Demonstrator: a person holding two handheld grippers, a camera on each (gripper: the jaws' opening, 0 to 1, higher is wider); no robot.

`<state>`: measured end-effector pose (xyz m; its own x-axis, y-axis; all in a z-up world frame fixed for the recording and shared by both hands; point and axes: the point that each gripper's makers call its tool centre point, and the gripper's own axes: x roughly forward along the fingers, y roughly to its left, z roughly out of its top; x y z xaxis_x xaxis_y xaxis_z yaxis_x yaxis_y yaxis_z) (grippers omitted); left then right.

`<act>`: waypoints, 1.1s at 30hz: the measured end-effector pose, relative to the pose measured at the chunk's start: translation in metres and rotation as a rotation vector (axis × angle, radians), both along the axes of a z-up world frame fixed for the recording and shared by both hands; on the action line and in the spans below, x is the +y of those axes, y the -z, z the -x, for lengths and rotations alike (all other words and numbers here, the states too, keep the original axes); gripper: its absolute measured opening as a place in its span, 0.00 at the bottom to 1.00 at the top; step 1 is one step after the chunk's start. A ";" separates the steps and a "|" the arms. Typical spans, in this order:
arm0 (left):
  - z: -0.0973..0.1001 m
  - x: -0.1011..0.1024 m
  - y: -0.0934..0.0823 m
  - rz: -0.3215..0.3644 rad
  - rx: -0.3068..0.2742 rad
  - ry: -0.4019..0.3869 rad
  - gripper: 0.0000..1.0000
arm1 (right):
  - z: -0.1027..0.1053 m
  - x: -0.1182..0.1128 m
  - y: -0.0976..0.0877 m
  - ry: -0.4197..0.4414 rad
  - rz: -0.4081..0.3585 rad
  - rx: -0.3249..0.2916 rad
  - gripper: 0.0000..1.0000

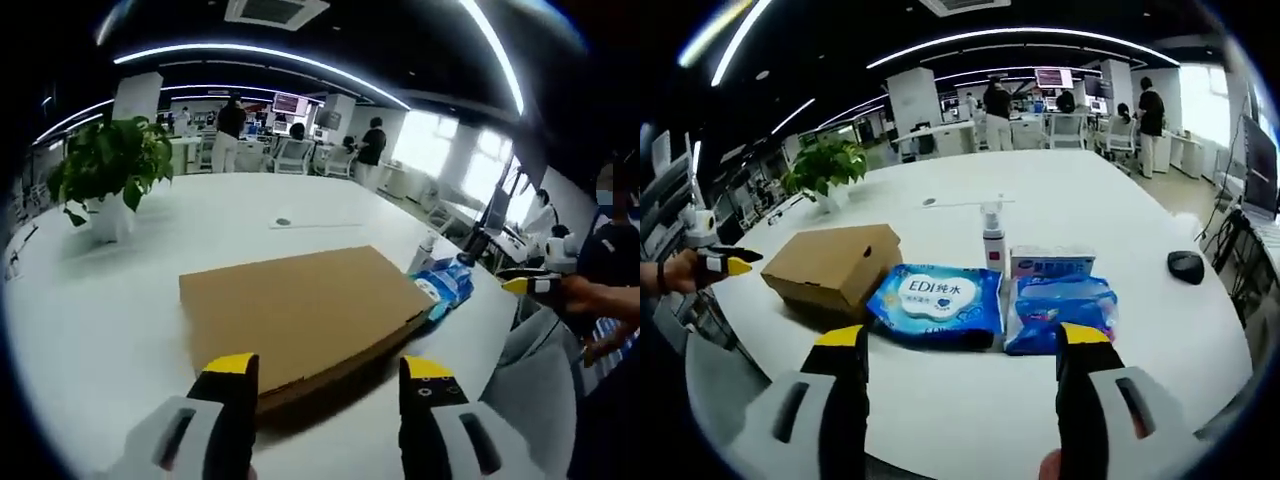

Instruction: Operate the shoe box by opening the lid, removing the specified soft item, and placing it in the target area until the item is outside and the box remains undamaged.

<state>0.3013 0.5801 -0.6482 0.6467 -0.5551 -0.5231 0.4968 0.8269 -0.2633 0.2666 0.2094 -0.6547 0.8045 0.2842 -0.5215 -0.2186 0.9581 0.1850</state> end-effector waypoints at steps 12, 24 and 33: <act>-0.004 -0.011 -0.006 -0.001 -0.016 0.016 0.60 | 0.010 0.002 0.002 0.048 -0.017 0.004 0.73; 0.000 -0.009 0.002 0.015 -0.001 0.004 0.60 | 0.019 -0.002 0.004 0.088 -0.021 0.012 0.73; 0.000 0.005 -0.001 0.005 -0.014 -0.019 0.60 | 0.017 -0.006 0.004 0.095 -0.022 0.008 0.72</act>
<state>0.3014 0.5848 -0.6473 0.6642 -0.5452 -0.5114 0.4850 0.8349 -0.2603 0.2495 0.2037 -0.6589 0.8240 0.2181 -0.5229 -0.1252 0.9702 0.2074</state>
